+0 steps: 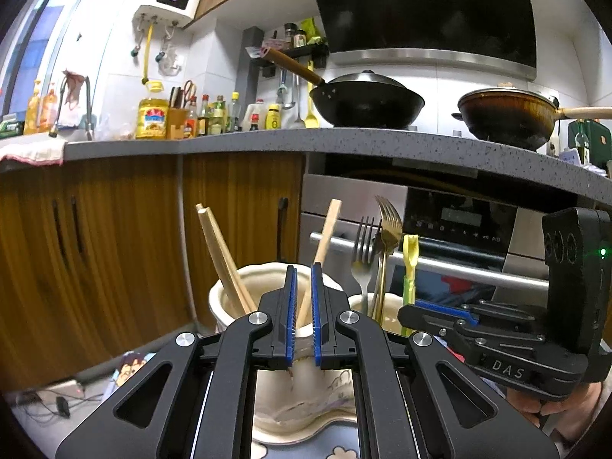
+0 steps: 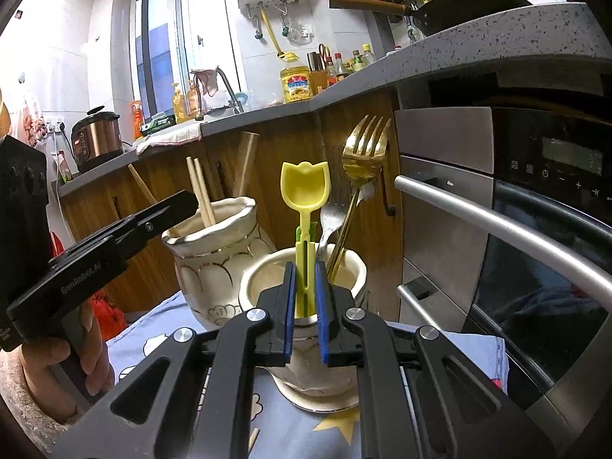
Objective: Organize utensils
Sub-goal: 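Lower chopstick into tall cup while right tool lowers yellow spoon into small cup, then open both tools and withdraw them back over the cloth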
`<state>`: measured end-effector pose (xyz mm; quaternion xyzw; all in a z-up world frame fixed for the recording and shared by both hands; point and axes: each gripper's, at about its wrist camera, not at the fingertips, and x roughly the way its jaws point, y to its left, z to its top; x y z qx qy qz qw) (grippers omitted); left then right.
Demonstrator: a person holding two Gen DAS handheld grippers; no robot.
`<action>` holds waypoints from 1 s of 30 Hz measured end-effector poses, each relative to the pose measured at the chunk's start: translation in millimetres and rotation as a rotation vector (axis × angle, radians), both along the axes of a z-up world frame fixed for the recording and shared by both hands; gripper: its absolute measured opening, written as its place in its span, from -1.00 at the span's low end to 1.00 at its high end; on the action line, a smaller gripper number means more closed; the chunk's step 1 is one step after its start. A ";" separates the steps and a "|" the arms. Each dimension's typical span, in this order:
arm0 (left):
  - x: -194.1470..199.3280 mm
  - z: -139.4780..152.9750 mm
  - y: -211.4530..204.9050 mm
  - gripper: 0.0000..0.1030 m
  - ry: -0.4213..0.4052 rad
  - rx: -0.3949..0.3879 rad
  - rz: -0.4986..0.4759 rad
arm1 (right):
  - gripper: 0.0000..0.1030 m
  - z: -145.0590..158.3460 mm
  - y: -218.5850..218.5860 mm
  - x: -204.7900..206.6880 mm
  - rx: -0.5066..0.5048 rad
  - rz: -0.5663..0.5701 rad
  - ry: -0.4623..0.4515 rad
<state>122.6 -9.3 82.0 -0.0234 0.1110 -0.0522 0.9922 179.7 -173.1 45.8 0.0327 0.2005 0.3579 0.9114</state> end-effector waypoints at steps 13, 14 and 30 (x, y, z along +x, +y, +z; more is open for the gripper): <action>-2.6 0.1 -1.7 -0.73 -0.004 0.002 -0.007 | -0.62 1.8 -5.2 3.0 0.013 -0.028 0.004; -3.6 0.3 -1.6 -0.73 -0.004 0.004 -0.007 | -0.62 1.9 -6.1 2.7 0.013 -0.031 0.002; -40.5 -6.3 -5.1 0.03 0.014 0.008 0.017 | 0.53 -3.3 -41.8 -19.3 0.046 -0.103 0.055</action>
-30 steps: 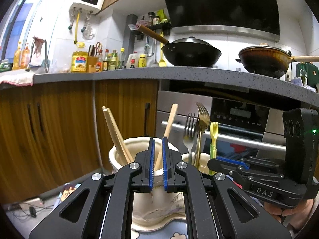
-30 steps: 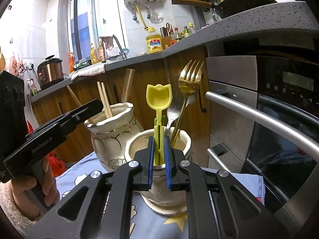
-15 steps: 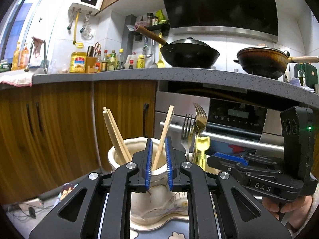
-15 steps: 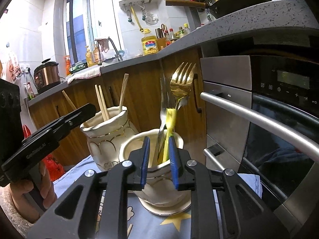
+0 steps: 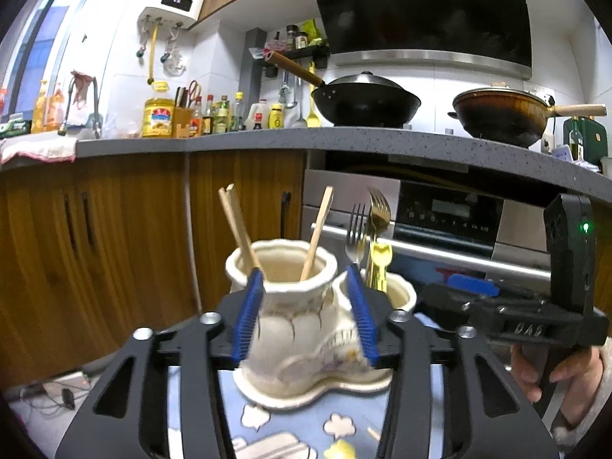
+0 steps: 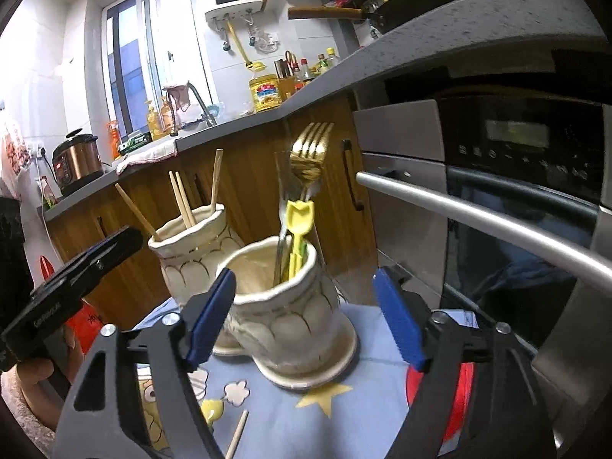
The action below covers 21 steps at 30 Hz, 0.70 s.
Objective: Organize utensils
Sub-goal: 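Open both tools and withdraw them back over the cloth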
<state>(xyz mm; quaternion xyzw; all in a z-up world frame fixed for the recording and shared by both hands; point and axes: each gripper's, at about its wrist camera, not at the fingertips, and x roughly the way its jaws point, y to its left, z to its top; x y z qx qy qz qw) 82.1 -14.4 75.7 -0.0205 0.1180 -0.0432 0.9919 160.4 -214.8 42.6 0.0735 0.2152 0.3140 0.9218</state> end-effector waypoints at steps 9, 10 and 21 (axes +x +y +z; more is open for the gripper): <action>-30.0 -26.7 10.9 0.83 0.112 0.000 0.098 | 0.89 -21.2 1.3 -33.5 -0.092 0.062 0.067; -33.5 -30.6 11.8 0.85 0.126 0.003 0.110 | 0.89 -23.4 2.4 -35.6 -0.102 0.066 0.076; -44.0 -64.9 30.1 0.90 0.291 -0.045 0.154 | 0.89 -39.5 32.0 -70.5 -0.235 0.182 0.188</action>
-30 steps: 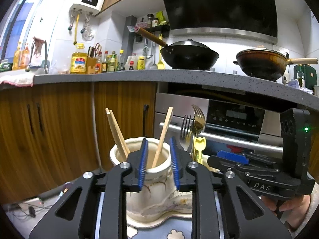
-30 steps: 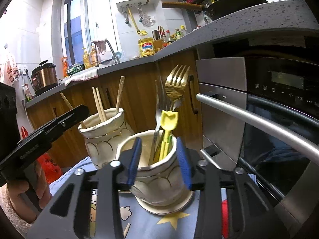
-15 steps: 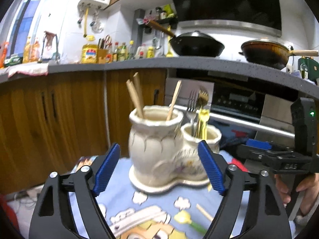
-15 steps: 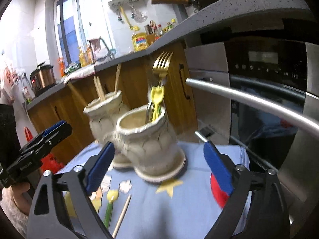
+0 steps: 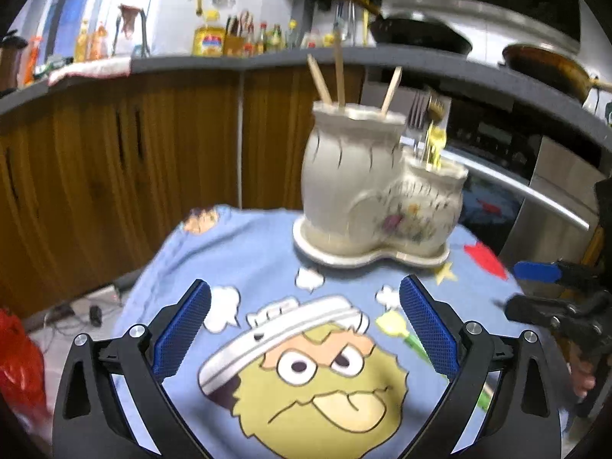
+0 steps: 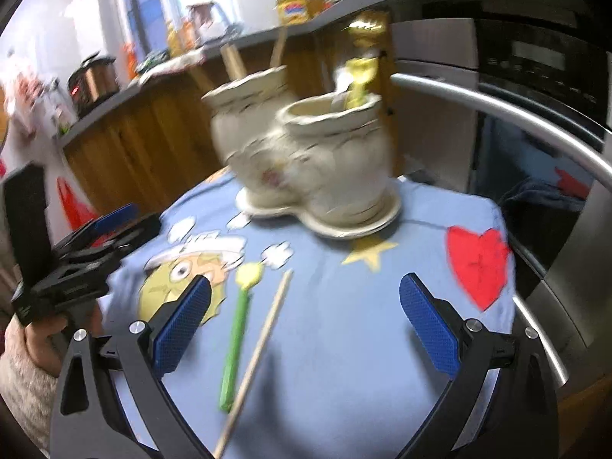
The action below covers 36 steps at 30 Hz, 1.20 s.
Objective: Organize utensils
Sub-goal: 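Open both tools and withdraw them back over the cloth, then grasp the green-handled yellow tulip spoon with the right tool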
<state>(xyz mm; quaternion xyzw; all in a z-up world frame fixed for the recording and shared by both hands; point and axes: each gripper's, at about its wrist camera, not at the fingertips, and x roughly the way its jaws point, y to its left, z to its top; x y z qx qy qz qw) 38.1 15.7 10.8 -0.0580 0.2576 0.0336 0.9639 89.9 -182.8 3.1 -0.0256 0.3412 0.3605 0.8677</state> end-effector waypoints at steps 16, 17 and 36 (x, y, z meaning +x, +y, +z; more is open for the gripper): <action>9.5 -11.2 6.6 0.90 0.089 -0.055 -0.044 | -0.36 -27.4 65.5 -13.4 -0.236 0.134 0.049; 9.1 -11.1 7.0 0.90 0.088 -0.056 -0.047 | -0.42 -28.4 68.7 -12.2 -0.246 0.135 0.054; 6.2 -5.2 -7.8 0.90 0.123 -0.027 -0.023 | -0.82 4.1 7.9 -0.2 -0.029 0.041 0.058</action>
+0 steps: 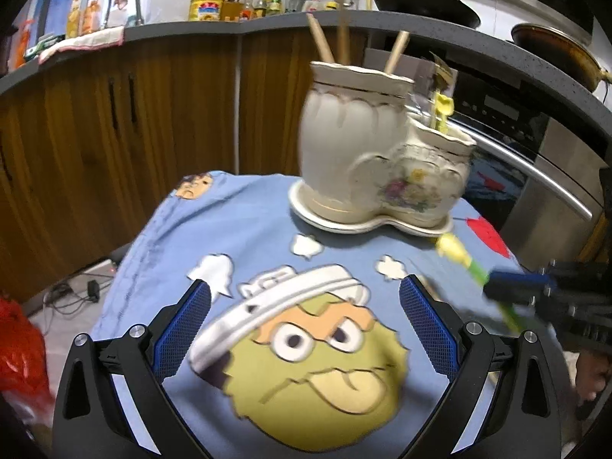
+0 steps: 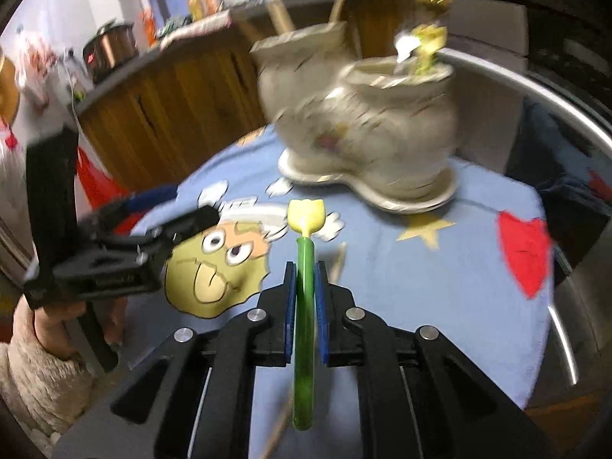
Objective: Organize utensils
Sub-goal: 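Grasp the green-handled yellow tulip spoon with the right tool, then grasp the last wooden chopstick with the left tool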
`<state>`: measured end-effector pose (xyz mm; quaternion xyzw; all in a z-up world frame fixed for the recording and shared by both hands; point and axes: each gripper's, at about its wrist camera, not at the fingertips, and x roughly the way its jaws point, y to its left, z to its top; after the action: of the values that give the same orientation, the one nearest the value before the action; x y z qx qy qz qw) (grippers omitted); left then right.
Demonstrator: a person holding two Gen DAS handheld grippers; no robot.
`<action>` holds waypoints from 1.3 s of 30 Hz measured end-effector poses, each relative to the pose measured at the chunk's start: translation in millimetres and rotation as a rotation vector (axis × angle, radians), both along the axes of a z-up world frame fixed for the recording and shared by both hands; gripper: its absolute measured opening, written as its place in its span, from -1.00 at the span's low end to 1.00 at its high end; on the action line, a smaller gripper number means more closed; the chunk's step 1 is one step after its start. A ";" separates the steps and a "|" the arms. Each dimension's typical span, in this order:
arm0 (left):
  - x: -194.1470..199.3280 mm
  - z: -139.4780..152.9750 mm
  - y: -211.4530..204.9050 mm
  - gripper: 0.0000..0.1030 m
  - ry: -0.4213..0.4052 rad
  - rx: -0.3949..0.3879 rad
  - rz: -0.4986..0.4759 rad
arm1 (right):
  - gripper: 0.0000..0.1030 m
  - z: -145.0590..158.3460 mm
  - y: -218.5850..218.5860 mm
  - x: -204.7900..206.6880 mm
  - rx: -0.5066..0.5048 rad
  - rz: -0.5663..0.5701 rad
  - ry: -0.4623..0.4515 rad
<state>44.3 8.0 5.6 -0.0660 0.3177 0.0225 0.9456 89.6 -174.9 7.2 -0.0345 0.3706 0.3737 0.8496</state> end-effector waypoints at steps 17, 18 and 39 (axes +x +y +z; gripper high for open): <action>0.9 -20.0 -122.2 0.18 0.265 0.065 -0.223 | -0.82 1.8 -57.2 7.8 0.057 -0.078 -0.030; 1.1 -21.9 -123.1 0.07 0.275 0.066 -0.225 | -0.82 2.5 -58.6 6.4 0.061 -0.075 -0.031; 14.5 -19.8 -96.1 -0.61 0.376 0.193 -0.184 | -0.82 10.4 -76.3 -8.8 0.099 -0.046 -0.055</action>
<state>58.8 -88.2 -14.2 0.0593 0.4895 -0.0215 0.8697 80.8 -251.2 17.6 0.0056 0.3289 0.3709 0.8685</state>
